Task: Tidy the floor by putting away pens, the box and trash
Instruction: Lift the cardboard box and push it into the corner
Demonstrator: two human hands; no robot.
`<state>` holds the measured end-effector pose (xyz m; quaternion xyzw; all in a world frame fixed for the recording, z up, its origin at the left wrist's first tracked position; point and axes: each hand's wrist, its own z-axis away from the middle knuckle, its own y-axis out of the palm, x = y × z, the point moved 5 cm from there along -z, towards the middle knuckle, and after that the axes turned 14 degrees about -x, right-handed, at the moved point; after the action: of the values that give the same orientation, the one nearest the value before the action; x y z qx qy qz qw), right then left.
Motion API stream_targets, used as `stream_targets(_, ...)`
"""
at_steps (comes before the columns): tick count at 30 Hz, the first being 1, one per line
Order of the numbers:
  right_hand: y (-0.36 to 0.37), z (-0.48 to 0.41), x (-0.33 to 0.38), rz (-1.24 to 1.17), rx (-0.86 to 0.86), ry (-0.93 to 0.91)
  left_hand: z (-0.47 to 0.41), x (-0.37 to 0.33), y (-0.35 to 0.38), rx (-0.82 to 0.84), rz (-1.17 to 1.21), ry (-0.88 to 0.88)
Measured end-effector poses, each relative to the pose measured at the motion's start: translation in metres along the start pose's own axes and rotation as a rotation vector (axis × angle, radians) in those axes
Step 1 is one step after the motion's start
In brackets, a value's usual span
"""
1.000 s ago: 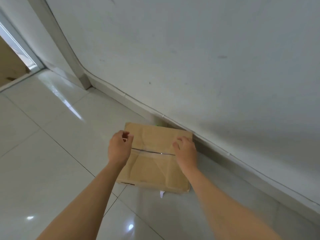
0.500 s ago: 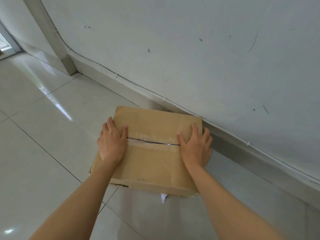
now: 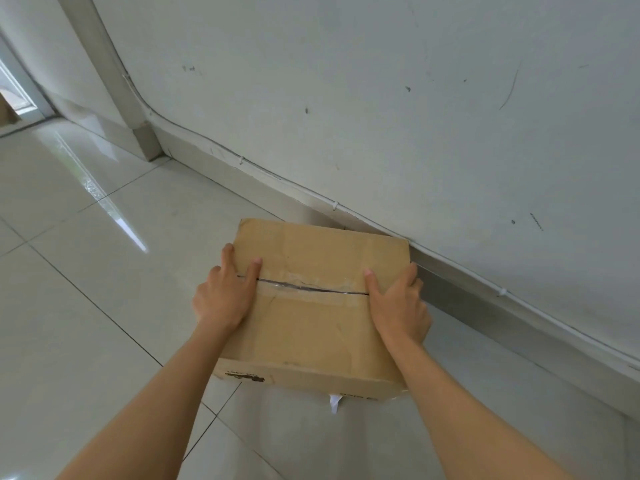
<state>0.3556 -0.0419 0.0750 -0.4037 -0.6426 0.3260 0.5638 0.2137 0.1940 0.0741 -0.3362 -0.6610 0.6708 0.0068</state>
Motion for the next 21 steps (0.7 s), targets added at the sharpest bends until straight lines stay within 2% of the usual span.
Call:
stream_targets(7, -0.003, 0.001, 0.007, -0.021, 0.056, -0.094, 0.004, 0.004, 0.0, -0.057, 0.018, -0.024)
stream_targets(21, -0.01, 0.008, 0.011, 0.022, 0.01, -0.097, 0.012, -0.008, -0.015, -0.105, -0.012, -0.011)
